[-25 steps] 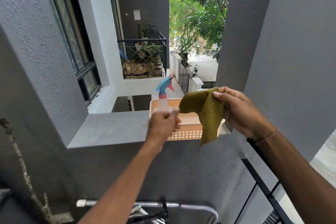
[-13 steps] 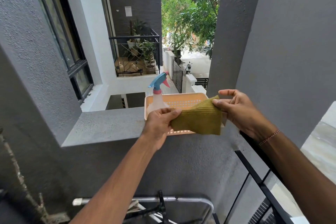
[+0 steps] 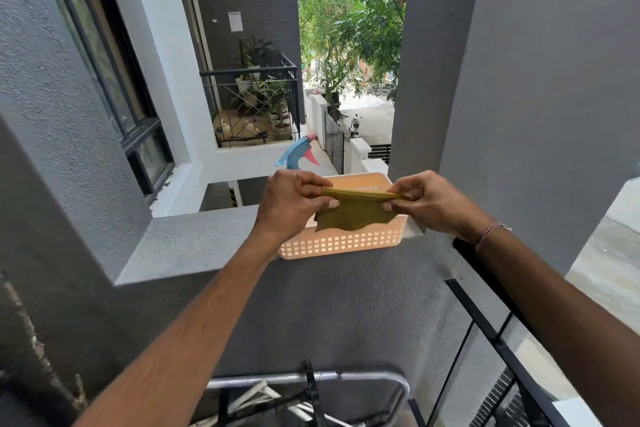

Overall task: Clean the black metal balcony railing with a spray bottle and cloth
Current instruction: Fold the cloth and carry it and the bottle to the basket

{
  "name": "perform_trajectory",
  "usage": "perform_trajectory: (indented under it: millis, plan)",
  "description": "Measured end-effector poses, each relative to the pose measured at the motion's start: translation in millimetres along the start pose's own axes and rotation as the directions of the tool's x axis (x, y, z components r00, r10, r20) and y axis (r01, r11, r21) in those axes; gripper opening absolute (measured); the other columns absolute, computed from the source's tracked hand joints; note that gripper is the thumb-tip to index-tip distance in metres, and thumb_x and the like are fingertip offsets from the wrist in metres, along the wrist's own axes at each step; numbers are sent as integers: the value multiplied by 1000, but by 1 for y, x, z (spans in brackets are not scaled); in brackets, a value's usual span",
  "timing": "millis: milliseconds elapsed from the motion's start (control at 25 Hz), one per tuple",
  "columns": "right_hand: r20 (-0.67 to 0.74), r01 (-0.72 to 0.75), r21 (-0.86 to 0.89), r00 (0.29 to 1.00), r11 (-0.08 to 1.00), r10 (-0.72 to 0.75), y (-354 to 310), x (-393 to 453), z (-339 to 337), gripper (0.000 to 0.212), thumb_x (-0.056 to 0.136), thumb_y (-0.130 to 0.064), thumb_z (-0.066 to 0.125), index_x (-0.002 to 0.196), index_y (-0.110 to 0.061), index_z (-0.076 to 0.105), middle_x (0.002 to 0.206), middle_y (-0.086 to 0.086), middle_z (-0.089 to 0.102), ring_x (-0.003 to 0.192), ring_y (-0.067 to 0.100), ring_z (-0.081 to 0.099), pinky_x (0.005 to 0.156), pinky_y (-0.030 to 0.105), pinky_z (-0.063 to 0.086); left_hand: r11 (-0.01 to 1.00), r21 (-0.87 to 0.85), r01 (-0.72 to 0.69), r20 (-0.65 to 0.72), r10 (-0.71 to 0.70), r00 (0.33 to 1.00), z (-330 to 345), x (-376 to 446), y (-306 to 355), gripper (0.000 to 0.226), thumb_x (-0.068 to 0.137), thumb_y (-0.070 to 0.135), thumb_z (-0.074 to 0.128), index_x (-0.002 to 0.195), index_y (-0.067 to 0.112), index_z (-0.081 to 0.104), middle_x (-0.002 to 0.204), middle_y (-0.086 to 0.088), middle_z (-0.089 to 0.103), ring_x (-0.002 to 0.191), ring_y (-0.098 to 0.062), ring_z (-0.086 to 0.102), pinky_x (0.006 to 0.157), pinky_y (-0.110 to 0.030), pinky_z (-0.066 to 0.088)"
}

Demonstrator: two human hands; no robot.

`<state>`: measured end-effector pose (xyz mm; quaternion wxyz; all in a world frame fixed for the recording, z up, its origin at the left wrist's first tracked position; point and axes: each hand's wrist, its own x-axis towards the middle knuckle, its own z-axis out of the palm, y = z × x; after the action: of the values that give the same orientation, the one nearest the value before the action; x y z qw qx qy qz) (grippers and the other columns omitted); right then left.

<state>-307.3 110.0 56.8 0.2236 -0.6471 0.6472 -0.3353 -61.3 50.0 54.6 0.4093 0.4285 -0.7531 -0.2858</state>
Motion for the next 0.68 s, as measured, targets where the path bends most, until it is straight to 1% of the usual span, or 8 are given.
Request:
perform_trajectory:
  millis: [80,160,240,320,400,520,600,680]
  plan:
    - [33,-9,100,999,995,5,-1,5,-8,16,87,-27,77,96,-14,75,93,-1,74,86,6,67,72,18,50,999,31,-15,-64,17,998,-2,6,1,36,71,16,93,105,14,79,90,7,74,73,8,68,65,-6,53]
    - [89,-26,256,996,966,3,-1,8,-15,21,89,-25,74,100,-7,71,96,6,74,91,12,66,78,22,52,1000,7,-12,-119,13,993,-4,11,0,35,67,15,95,98,15,79,84,6,75,69,9,69,65,-9,55]
    - [119,-46,411,993,910,-3,1,13,-15,16,92,-20,70,102,-8,68,100,10,75,95,16,68,83,30,55,1000,-20,-11,-156,8,988,-3,15,1,33,66,15,96,95,15,79,82,4,76,71,4,71,68,-14,59]
    - [92,-43,509,996,859,-5,3,18,-14,19,94,-16,68,109,-5,65,100,9,76,93,17,72,76,31,57,1000,-10,-6,-181,4,983,1,18,1,28,70,18,94,93,16,80,80,3,75,72,-1,71,67,-19,60]
    - [21,-29,540,1000,841,21,4,25,-14,30,92,-16,69,114,2,62,101,12,76,90,18,74,68,30,59,1000,-1,13,-201,-12,980,5,23,2,22,75,22,92,91,15,79,79,1,75,73,-7,70,67,-23,59]
    - [-101,-1,474,993,880,56,10,38,-13,35,87,-20,76,113,0,62,103,20,73,88,24,73,63,32,60,998,-54,26,-170,-34,985,16,31,-1,19,84,21,84,98,11,76,88,-2,77,82,-13,73,74,-28,62]
    - [-188,0,322,980,947,64,15,49,-10,38,85,-23,79,113,-8,59,96,15,73,86,25,72,59,30,58,996,-70,54,-143,-64,988,30,36,-4,15,92,19,76,103,11,69,94,-6,76,89,-17,73,80,-34,63]
    - [-281,-16,122,958,992,50,20,60,-4,44,81,-26,83,113,-16,54,89,8,70,81,20,68,61,31,56,998,12,70,-154,-67,986,48,43,-7,15,99,17,67,109,8,62,103,-9,73,97,-23,70,84,-38,61]
